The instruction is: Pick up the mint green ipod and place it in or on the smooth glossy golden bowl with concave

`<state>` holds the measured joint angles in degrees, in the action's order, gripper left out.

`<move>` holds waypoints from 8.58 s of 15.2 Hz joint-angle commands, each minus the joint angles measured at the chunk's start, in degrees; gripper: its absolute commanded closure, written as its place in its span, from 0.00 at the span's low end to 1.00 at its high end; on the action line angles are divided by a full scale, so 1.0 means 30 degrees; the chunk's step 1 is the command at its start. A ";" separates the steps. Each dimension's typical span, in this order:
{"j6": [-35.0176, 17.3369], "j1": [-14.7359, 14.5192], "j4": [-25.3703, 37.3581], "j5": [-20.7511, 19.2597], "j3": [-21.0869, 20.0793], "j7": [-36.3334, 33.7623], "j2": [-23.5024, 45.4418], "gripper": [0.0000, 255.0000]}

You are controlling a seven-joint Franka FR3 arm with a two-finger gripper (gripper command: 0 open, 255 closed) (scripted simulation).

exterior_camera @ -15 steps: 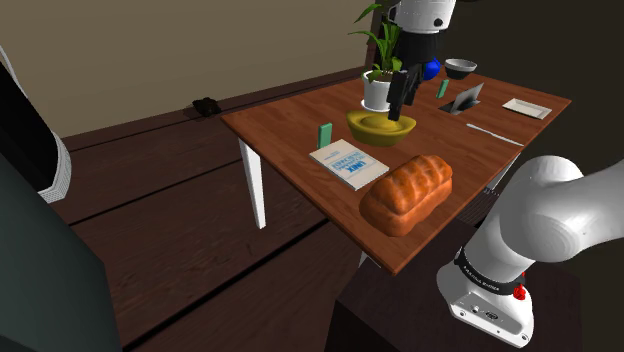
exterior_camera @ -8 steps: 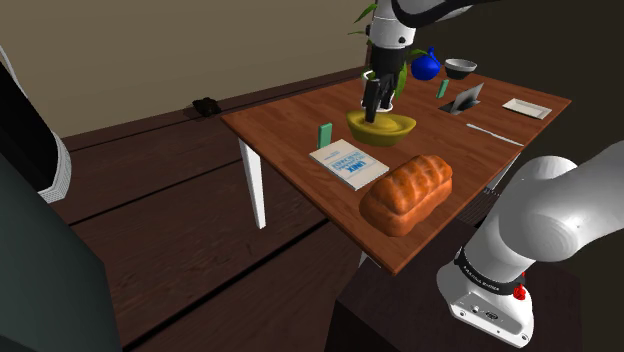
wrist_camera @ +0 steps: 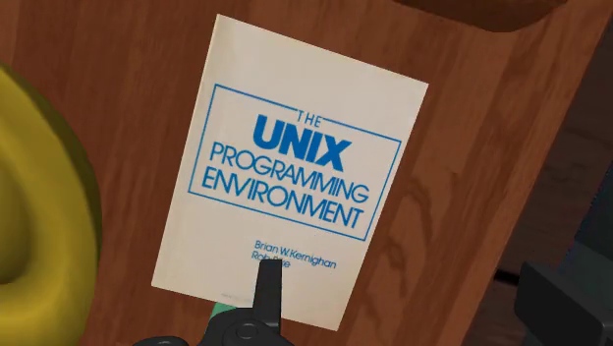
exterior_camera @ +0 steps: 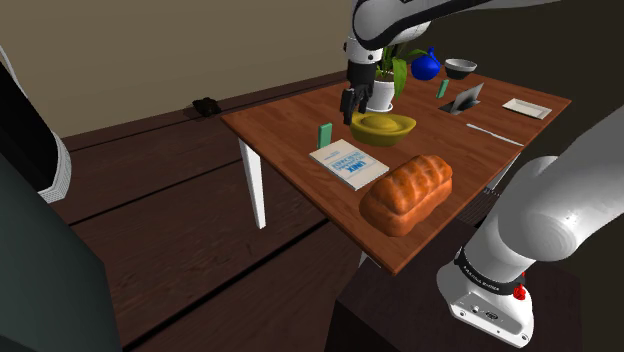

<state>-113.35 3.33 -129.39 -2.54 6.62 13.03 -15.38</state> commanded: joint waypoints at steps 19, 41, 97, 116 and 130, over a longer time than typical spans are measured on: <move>-0.3868 0.1007 0.7705 0.2321 0.0827 0.2941 1.1487 0.00; -0.3994 0.1007 0.7644 0.2337 0.0819 0.2948 1.1554 1.00; 0.1876 0.5149 0.9858 0.2029 0.4063 0.9934 0.8041 1.00; -0.0530 0.5169 0.7976 0.2276 0.4011 1.0119 0.8600 0.00; 0.1759 0.5161 0.9776 0.2045 0.4068 0.9961 0.8079 0.00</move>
<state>-108.09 18.81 -100.08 3.60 18.83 42.93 8.86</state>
